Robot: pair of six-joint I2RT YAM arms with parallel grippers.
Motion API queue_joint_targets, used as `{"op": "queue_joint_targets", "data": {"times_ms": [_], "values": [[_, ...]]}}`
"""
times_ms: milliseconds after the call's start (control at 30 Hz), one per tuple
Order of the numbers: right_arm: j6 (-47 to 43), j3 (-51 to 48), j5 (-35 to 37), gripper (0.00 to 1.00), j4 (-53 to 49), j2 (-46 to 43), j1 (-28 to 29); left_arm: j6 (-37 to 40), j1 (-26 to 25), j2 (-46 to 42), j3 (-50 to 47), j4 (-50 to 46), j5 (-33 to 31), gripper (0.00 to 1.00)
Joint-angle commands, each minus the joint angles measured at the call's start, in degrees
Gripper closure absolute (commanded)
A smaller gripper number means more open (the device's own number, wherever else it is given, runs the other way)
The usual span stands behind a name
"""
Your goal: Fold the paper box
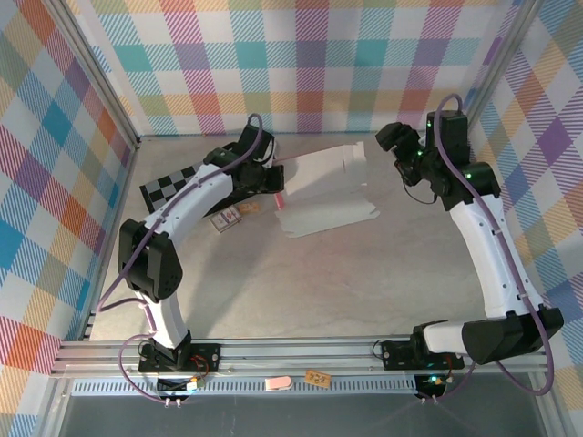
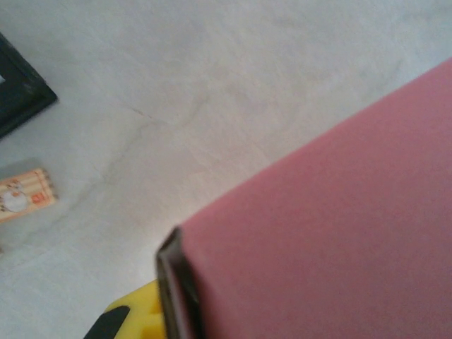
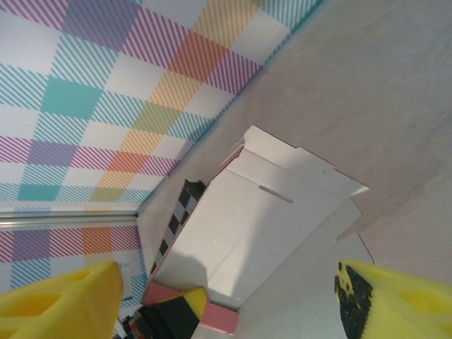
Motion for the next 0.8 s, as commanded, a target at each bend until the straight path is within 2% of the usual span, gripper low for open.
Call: {"op": "queue_joint_targets", "data": {"times_ms": [0, 267, 533, 767], "values": [[-3.35, 1.08, -2.97, 0.22, -5.55, 2.14, 0.03, 5.28, 0.21, 1.98, 1.87, -6.5, 8.19, 1.0], [-4.73, 2.18, -5.19, 0.23, -11.2, 3.69, 0.13, 7.57, 0.18, 2.64, 1.66, -7.84, 9.37, 1.0], [0.18, -0.02, -5.41, 0.28, -12.54, 4.44, 0.54, 9.71, -1.72, 1.8, 2.08, -8.08, 4.08, 1.0], [7.71, -2.79, -6.53, 0.3, -7.46, 5.77, 1.19, 9.84, -3.38, 2.19, 2.29, -8.31, 3.78, 1.0]]}}
